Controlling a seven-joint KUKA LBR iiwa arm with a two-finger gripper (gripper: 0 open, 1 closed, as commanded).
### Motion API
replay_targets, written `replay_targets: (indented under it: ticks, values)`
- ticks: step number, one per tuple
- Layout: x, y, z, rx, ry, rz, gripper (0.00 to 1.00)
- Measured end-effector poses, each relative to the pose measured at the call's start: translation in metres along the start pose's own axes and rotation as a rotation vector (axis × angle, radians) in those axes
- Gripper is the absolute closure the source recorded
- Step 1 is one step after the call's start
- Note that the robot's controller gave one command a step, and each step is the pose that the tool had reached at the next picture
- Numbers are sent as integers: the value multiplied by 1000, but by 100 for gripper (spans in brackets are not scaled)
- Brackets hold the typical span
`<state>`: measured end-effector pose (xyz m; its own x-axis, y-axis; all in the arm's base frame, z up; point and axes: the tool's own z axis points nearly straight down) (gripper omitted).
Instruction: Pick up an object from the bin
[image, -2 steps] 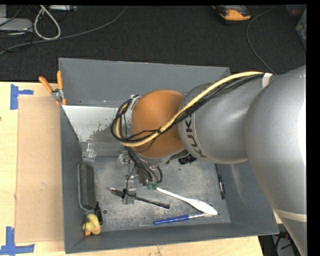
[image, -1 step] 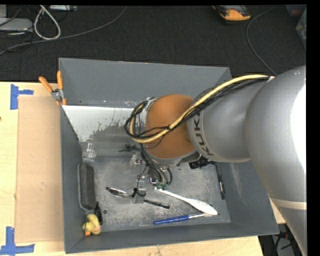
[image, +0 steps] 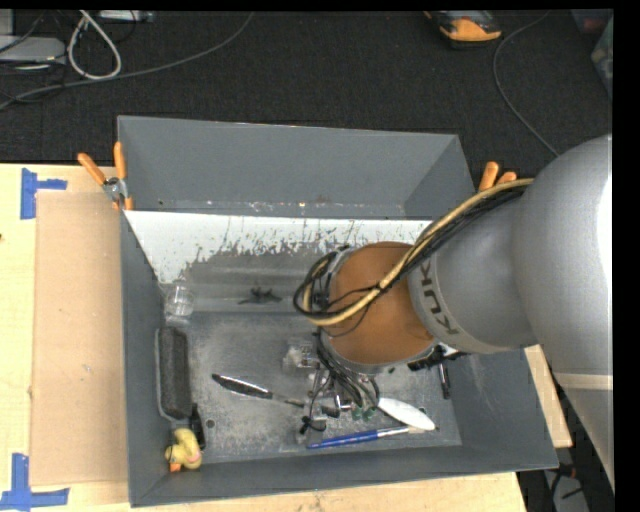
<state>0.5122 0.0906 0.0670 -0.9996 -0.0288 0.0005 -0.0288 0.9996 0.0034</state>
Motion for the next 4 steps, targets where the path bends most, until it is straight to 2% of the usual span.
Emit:
replay_targets:
  ticks: [1, 4]
  values:
    - [-16, 9, -3, -1, -6, 171, 100]
    - [-15, 9, -17, -1, -4, 174, 100]
